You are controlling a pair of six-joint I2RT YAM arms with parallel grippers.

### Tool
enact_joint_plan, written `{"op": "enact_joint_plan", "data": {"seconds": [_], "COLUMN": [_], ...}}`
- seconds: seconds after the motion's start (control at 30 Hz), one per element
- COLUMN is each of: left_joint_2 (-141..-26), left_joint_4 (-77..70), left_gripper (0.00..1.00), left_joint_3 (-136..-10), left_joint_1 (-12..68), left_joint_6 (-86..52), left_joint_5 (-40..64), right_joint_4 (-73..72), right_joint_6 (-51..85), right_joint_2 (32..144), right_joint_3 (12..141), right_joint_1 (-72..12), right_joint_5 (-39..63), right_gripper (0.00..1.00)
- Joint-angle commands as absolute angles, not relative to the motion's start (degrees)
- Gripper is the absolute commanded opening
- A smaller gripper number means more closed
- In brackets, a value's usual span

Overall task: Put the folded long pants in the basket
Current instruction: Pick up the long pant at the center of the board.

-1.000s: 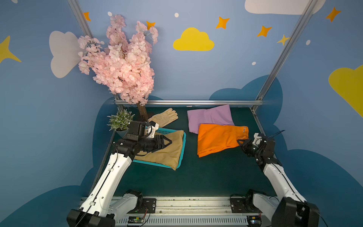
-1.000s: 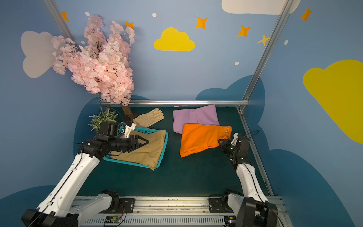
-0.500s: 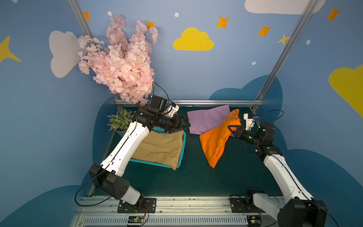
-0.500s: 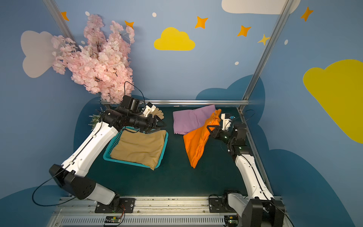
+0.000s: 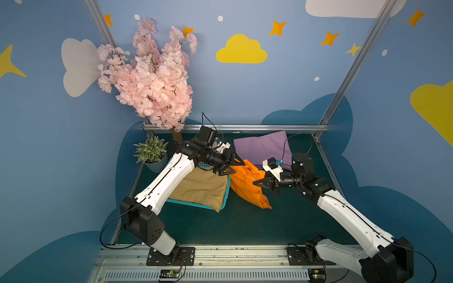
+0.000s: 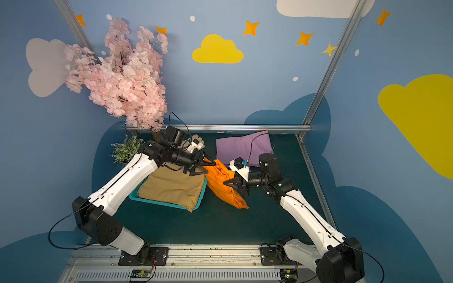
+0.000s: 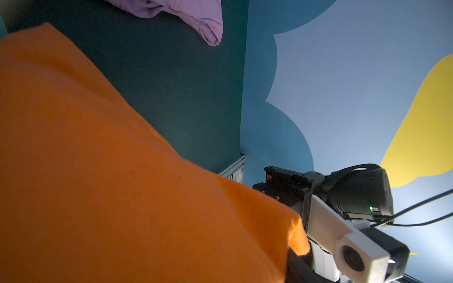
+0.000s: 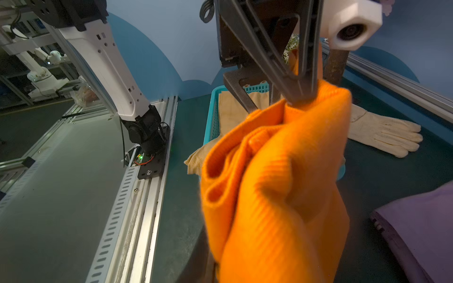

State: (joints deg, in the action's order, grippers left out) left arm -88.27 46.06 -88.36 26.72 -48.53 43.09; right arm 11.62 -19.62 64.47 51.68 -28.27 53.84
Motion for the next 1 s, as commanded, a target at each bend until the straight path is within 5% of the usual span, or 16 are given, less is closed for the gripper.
{"op": "enact_joint_plan", "data": {"seconds": [0.0,0.2,0.3,0.53,0.83,0.97], "left_joint_2": [-83.4,-79.5,-76.8,-76.9,-77.3,-77.0], "left_joint_4": [39.0,39.6,38.5,41.0,45.1,46.6], "left_gripper": [0.73,0.83,0.97,0.94,0.73,0.4], "left_joint_3": [-84.7,-83.3,-80.8,-78.4,-76.6,-77.1], "left_joint_1": [26.8,26.9,27.3,28.7,30.0,30.1], "left_joint_6": [-55.6,-58.5,-60.7,-58.5,-56.2,-55.0], "left_joint_5": [42.4,38.0,33.9,32.9,28.8,25.2], "right_joint_4": [14.1,24.2,24.2,25.0,25.2,25.8], "right_joint_6": [-27.6,-38.3,-40.4,-43.1,-43.8,-44.2], "right_joint_2": [64.6,65.2,64.2,63.1,61.4,60.3], "right_joint_3": [54.4,57.5,56.9,57.3,55.8,54.7], "right_joint_1": [-30.3,-37.2,-40.4,-46.0,-51.2,-53.2], "right_joint_5": [53.2,45.0,42.1,36.9,33.4,32.0], "right_gripper": [0.0,0.0,0.0,0.0,0.0,0.0]}}
